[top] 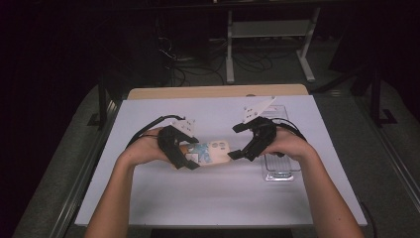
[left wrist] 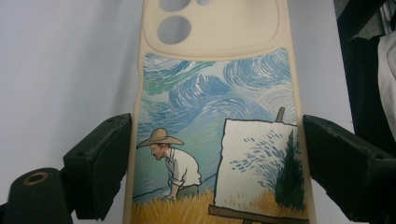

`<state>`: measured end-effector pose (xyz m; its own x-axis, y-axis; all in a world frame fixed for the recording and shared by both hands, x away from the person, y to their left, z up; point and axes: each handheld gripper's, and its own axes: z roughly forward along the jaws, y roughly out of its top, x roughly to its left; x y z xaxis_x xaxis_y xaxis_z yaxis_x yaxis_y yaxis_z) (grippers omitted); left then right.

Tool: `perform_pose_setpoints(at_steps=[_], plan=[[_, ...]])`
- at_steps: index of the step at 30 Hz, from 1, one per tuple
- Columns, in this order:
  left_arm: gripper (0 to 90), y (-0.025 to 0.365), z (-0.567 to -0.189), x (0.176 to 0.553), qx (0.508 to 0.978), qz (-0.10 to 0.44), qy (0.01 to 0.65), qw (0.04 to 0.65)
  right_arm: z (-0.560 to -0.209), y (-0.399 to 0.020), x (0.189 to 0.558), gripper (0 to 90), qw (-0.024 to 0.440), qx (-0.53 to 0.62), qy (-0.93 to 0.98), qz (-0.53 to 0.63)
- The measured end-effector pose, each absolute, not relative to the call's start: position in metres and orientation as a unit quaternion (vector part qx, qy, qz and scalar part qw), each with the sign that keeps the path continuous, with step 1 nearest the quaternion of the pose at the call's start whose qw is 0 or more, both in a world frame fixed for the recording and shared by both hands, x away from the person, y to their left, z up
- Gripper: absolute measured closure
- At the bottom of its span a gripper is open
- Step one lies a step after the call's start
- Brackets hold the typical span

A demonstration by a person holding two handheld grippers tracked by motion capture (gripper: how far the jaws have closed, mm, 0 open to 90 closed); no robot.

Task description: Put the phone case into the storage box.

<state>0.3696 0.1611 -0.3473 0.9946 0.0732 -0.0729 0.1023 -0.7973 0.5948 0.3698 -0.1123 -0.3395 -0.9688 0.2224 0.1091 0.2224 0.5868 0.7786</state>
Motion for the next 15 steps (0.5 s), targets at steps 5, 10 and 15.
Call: perform_pose_setpoints(at_steps=[5, 10, 15], plan=[[11.7, 0.155, -0.348, 0.368, 0.95, -0.024, 0.036, 0.311, -0.342, -0.108, 0.367, 0.8, 0.006, -0.115, -0.896, -0.43], [11.7, 0.147, -0.349, 0.365, 0.952, -0.028, 0.024, 0.305, -0.346, -0.103, 0.364, 0.8, 0.012, -0.11, -0.9, -0.421], [11.7, 0.14, -0.349, 0.364, 0.958, -0.021, 0.0, 0.287, -0.35, -0.097, 0.363, 0.8, 0.015, -0.101, -0.905, -0.414]])
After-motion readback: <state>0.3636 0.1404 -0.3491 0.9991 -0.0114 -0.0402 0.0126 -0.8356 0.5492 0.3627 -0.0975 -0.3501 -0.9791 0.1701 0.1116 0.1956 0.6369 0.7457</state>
